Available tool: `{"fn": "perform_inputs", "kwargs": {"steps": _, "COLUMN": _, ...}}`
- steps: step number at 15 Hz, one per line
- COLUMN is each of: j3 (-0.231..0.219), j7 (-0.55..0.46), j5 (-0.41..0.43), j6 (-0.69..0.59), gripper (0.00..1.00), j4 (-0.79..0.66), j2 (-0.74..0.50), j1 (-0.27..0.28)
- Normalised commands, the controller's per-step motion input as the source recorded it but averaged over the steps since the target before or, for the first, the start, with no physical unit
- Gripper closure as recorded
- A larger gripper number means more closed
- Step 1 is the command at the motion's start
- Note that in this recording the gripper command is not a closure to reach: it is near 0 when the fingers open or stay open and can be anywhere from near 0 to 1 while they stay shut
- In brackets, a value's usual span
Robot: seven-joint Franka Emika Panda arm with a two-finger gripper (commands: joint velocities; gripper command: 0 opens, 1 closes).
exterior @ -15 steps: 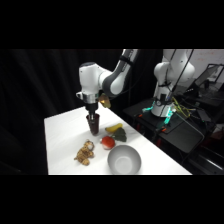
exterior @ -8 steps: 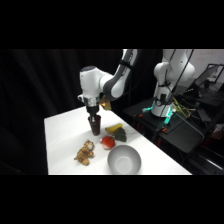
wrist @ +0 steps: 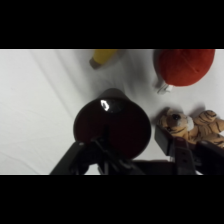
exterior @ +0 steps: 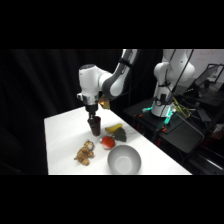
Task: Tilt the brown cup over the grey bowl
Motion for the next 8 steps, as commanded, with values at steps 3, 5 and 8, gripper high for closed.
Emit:
{"fn": "perform_inputs", "kwargs": {"steps": 3, "j3": -0.085, "j7": 0.10, "j5": -0.148, "j6": -0.32, "gripper": 0.00, "j4": -0.11, "j2": -0.56, "j1": 0.082}}
{"fn": "perform_inputs", "kwargs": {"steps": 5, "j3": -0.027, "j7": 0.15, "j5": -0.167, "j6": -0.54, "gripper": 0.00, "j4": -0.08, "j2": -0.64, "j1": 0.060}}
{"fn": "perform_inputs", "kwargs": {"steps": 8, "j3": 0.028, "j7": 0.29, "j5": -0.248, "j6": -0.65, "gripper": 0.00, "j4": 0.06, "j2": -0.52, "j1": 0.015}}
